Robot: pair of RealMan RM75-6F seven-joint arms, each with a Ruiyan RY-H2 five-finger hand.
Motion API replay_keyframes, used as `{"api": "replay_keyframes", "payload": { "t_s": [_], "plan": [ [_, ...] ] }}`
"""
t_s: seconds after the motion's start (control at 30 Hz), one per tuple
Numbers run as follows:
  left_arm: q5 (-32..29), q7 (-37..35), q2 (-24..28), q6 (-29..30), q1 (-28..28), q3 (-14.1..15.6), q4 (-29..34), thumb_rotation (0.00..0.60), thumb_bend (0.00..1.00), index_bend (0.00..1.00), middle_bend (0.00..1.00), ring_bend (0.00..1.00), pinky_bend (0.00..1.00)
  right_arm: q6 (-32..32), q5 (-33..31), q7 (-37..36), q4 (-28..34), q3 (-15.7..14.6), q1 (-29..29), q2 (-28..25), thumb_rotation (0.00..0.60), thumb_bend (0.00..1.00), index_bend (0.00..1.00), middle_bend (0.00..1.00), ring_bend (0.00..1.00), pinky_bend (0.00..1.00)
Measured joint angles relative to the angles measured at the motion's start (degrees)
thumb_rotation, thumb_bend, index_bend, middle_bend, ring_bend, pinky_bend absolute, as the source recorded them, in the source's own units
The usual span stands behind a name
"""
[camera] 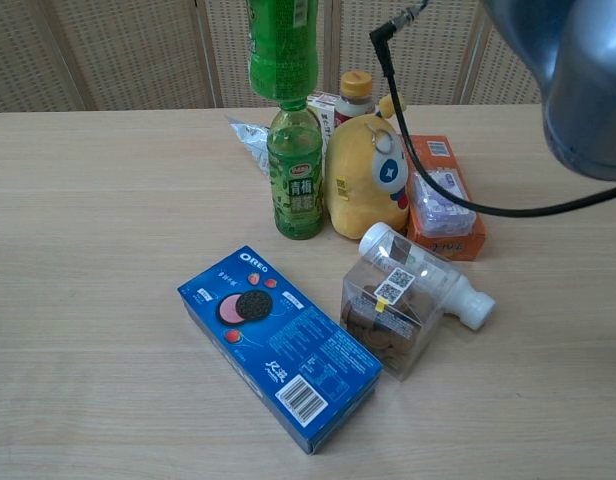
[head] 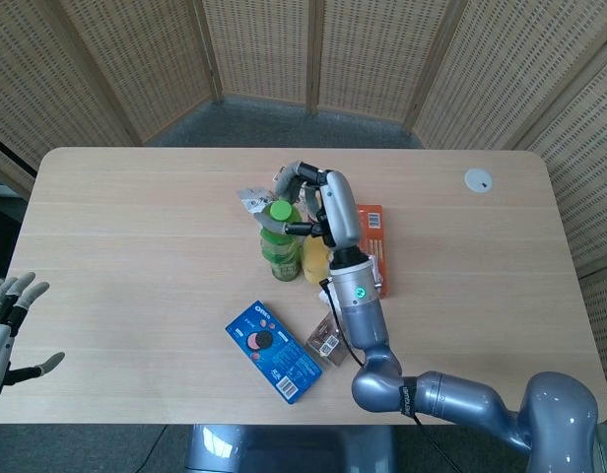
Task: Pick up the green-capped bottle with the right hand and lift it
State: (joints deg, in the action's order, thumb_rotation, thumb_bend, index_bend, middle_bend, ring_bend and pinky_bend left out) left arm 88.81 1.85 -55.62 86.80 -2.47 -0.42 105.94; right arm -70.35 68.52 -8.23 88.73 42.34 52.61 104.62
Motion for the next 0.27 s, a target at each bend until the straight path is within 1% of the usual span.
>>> {"api": "replay_keyframes", "payload": {
  "t_s": [0.17, 0.27],
  "plan": [
    [0.0, -0.1, 0.0, 0.1, 0.0, 0.0, 0.0, 0.6, 0.0, 0.14, 0.0, 0.0, 0.0, -0.3, -2.1, 2.8, 0.9, 1.2, 2.1, -1.4, 0.6, 0.03, 0.62, 0.84, 0.66, 0.9],
    [0.2, 0.0, 0.0, 0.1, 0.0, 0.1, 0.0, 0.6, 0.0, 0.14, 0.0, 0.0, 0.0, -0.7, -2.9, 3.5, 1.5, 1.0, 2.5, -2.2, 0.6, 0.03, 0.62, 0.84, 0.67, 0.9]
  ]
}}
